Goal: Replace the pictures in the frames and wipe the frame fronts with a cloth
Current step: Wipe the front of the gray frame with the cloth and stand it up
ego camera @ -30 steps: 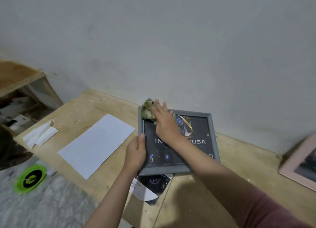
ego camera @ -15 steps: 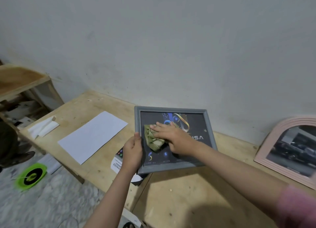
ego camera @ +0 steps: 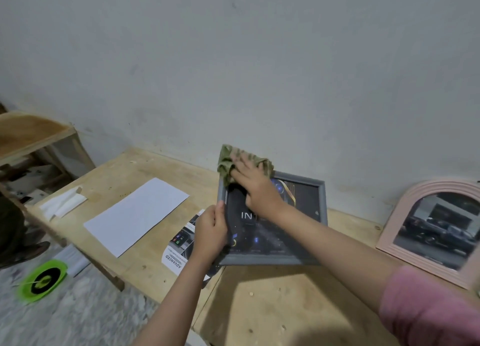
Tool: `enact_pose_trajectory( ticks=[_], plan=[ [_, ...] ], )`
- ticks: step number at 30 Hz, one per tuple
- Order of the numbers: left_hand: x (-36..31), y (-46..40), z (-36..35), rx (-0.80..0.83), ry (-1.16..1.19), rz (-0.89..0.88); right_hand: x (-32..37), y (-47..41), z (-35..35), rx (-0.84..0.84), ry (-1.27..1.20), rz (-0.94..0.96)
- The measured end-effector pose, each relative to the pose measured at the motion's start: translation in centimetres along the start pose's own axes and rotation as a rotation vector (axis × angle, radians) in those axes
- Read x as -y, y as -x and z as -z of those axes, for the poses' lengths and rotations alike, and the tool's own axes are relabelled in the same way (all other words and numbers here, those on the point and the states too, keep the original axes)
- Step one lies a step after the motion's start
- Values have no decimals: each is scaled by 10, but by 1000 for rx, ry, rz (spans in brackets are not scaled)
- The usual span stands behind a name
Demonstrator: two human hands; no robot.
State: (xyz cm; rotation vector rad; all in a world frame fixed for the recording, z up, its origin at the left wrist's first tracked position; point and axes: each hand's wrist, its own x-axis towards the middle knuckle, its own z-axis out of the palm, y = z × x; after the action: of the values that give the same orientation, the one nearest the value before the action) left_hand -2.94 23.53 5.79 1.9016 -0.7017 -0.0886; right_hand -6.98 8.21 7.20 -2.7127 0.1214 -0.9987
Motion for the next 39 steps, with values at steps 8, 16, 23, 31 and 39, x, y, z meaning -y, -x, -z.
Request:
enact_pose_trajectory(
  ticks=[8,16,23,31,39],
  plan=[
    [-18,-20,0,7,10,-33,-9,-10,1,-199,277,29],
    [-14,-29,-15,-5,55,-8,-21,-38,26,-130,339,70],
    [-12,-37,-11,-30,61,-8,-43,-17,38,-4,302,-138],
    [-21,-35,-17,2,20,-78,-11,-44,37,-121,202,-129],
    [-21,-30,-13,-30,22,-63,-16,-33,31,-154,332,-89]
  ],
)
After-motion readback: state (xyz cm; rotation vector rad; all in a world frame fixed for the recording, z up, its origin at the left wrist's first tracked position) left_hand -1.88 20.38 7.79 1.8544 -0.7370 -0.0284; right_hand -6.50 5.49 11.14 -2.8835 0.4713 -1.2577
